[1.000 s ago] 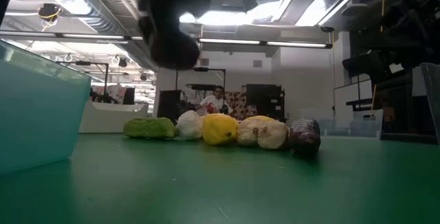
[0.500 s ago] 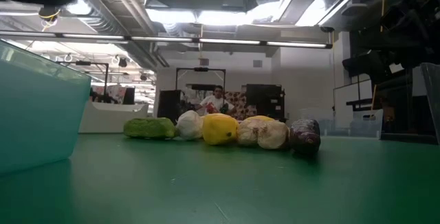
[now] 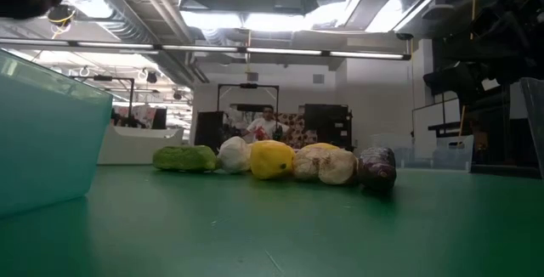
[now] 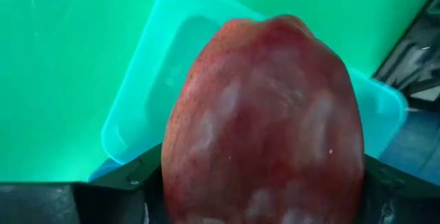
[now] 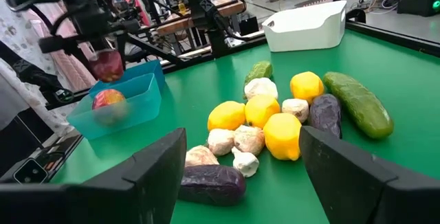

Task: Sort produce into baskets
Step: Put the apple into the transparent blue bin, then put the cucumber into the right black bin

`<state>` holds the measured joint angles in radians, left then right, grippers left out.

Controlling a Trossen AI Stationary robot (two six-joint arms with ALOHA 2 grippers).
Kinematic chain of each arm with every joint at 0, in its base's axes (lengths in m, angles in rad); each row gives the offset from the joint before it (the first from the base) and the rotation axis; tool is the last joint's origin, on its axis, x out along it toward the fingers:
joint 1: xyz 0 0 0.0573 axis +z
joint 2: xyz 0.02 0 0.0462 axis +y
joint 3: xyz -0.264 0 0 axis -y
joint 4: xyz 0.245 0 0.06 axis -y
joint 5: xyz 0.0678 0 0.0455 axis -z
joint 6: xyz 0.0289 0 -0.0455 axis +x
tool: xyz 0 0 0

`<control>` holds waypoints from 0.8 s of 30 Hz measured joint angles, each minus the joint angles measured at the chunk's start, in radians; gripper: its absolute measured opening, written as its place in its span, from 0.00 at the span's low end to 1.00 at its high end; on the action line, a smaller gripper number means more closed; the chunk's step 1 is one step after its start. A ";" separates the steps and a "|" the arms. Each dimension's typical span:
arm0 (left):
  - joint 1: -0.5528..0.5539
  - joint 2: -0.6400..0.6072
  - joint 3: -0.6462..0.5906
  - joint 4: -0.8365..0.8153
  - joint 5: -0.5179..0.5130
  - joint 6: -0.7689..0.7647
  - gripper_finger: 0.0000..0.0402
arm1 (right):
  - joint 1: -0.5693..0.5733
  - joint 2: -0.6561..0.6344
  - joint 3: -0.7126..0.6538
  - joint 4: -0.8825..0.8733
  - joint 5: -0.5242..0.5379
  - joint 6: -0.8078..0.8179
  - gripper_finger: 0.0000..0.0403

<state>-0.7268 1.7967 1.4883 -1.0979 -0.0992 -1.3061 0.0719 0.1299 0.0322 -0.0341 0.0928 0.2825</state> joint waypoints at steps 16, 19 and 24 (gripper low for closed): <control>0.032 0.001 -0.041 -0.038 -0.053 -0.012 0.89 | 0.000 0.000 0.000 0.001 0.000 0.001 0.70; 0.035 0.001 -0.041 -0.068 -0.098 -0.033 0.88 | 0.000 0.000 0.000 0.001 0.000 0.001 0.70; 0.065 0.001 -0.041 -0.112 -0.153 0.068 0.88 | 0.000 0.000 0.000 0.001 0.000 0.000 0.70</control>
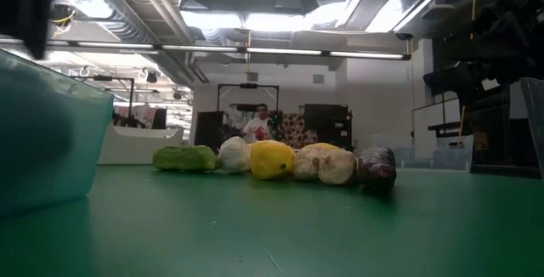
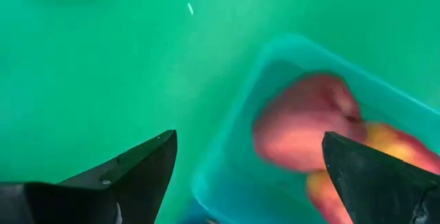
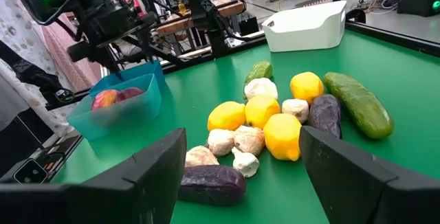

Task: Sort produce into baskets
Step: Put the cucumber into the right black bin

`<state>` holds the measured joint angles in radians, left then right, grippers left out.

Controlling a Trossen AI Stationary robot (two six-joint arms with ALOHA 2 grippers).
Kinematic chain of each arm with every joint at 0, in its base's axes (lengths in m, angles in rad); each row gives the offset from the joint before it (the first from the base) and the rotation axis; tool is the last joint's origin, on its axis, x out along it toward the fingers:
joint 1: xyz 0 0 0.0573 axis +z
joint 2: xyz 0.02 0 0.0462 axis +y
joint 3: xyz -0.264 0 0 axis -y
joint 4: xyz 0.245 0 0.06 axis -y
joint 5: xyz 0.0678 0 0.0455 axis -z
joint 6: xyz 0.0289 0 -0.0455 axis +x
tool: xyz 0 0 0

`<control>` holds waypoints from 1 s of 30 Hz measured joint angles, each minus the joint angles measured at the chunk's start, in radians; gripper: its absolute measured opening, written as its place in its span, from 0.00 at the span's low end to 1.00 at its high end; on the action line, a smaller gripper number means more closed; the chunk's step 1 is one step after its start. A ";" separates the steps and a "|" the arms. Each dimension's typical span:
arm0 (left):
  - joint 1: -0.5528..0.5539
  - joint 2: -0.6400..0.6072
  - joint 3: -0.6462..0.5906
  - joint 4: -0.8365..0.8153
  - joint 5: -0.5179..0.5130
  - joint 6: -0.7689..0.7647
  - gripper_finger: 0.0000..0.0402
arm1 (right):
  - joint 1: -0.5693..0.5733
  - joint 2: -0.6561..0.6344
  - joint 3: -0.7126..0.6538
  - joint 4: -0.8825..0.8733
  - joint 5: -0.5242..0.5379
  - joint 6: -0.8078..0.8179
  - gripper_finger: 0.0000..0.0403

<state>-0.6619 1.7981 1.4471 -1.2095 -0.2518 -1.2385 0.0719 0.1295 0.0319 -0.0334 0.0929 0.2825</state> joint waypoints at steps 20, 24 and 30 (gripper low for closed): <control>0.711 -0.146 -0.046 0.128 -0.063 1.209 0.88 | 0.000 0.000 0.000 -0.001 0.000 0.001 0.70; 0.793 -0.232 -0.205 0.296 0.080 1.296 0.88 | 0.000 0.000 0.000 -0.001 0.000 0.001 0.70; 0.870 -0.309 -0.416 0.489 0.119 1.462 0.88 | 0.000 0.000 0.000 0.000 0.009 0.001 0.70</control>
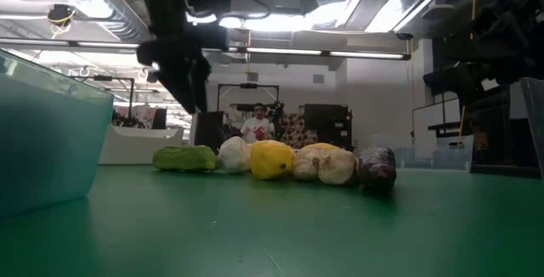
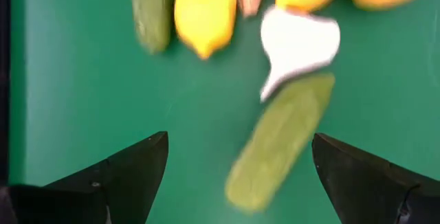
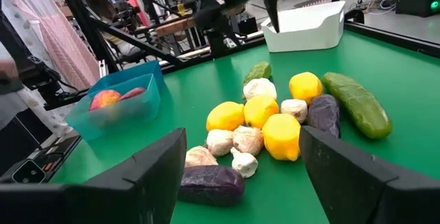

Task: Sort produce into baskets
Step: Put the cucumber into the right black bin

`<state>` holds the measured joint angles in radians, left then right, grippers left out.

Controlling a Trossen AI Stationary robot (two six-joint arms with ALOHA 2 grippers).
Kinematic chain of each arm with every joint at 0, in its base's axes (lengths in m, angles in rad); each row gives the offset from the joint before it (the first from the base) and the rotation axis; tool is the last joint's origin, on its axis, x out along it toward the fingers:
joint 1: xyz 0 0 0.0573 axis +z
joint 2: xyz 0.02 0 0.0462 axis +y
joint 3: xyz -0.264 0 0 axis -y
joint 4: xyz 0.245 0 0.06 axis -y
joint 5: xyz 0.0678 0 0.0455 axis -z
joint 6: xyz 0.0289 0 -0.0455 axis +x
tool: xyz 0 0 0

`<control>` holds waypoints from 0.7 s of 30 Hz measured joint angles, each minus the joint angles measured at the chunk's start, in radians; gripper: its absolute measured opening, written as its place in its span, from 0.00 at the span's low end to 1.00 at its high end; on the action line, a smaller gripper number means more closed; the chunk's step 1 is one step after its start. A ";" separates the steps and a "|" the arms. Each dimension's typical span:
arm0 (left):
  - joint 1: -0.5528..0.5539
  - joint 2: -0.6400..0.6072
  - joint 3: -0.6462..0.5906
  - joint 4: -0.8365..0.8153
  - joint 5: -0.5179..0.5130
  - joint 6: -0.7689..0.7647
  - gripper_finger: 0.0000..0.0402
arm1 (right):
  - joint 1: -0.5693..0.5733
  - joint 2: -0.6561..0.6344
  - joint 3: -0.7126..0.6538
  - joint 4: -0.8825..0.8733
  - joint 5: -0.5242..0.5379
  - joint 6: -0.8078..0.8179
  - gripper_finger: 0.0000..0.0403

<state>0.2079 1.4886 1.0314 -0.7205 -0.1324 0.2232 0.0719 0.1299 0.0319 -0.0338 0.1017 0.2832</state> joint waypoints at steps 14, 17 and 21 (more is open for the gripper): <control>0.034 0.006 -0.304 0.394 0.158 0.049 0.88 | 0.000 0.000 0.000 0.007 0.040 0.000 0.70; 0.037 0.008 -0.336 0.430 0.159 0.045 0.88 | 0.000 0.000 0.000 0.008 0.041 0.001 0.70; 0.037 0.009 -0.374 0.419 0.160 0.027 0.85 | 0.000 0.000 0.000 0.010 0.045 0.002 0.70</control>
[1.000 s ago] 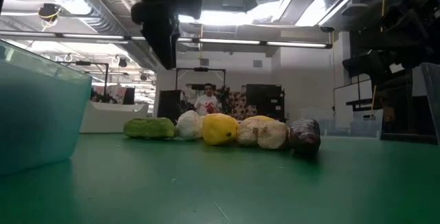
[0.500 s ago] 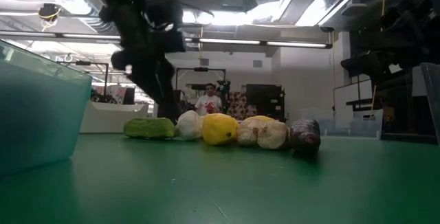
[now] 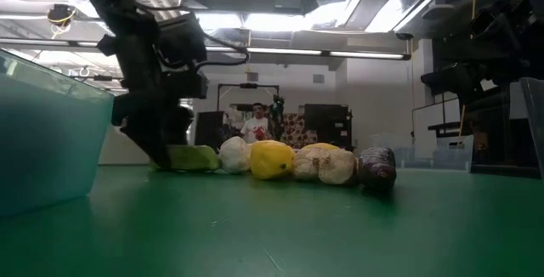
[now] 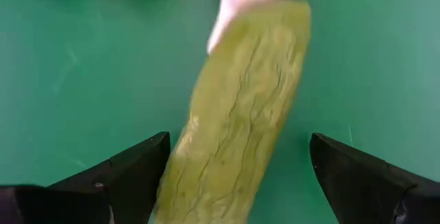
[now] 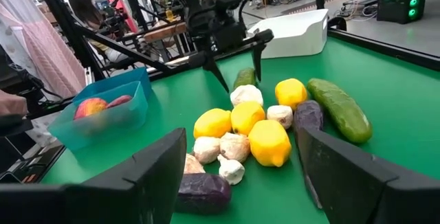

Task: Sort produce into baskets
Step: Put the cucumber into the right black bin

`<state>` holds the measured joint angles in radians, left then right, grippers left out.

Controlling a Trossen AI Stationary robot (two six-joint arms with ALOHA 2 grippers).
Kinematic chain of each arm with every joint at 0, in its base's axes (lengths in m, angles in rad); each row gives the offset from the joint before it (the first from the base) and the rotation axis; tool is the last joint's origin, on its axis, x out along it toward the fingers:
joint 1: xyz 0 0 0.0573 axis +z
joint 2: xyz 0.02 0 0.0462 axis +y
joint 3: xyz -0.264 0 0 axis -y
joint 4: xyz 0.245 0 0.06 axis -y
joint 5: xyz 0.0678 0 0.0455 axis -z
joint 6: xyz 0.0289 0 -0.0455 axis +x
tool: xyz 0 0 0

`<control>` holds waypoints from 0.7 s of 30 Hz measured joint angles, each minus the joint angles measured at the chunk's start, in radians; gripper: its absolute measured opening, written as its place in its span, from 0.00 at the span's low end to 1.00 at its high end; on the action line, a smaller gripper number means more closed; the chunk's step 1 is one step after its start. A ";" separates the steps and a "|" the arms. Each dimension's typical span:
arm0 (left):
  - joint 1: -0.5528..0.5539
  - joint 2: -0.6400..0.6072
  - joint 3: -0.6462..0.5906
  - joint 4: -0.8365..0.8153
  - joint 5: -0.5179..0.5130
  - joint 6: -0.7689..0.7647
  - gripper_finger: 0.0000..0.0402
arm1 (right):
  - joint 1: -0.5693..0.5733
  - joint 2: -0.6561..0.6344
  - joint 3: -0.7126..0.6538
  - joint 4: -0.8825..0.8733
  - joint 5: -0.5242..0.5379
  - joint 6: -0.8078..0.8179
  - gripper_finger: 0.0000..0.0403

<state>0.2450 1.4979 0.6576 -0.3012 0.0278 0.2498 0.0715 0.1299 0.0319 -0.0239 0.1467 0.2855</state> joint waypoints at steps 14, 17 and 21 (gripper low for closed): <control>-0.003 -0.002 -0.012 0.008 0.000 -0.197 0.63 | 0.000 0.000 -0.001 0.017 0.006 -0.001 0.70; -0.014 -0.002 -0.012 0.013 -0.002 -0.247 0.58 | 0.000 0.000 -0.001 0.019 0.007 -0.001 0.70; -0.039 -0.002 -0.008 0.053 -0.010 -0.301 0.51 | 0.000 0.000 -0.001 0.020 0.007 -0.002 0.70</control>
<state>0.2056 1.4956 0.6495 -0.2485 0.0174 -0.0511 0.0717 0.1299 0.0311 -0.0040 0.1534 0.2840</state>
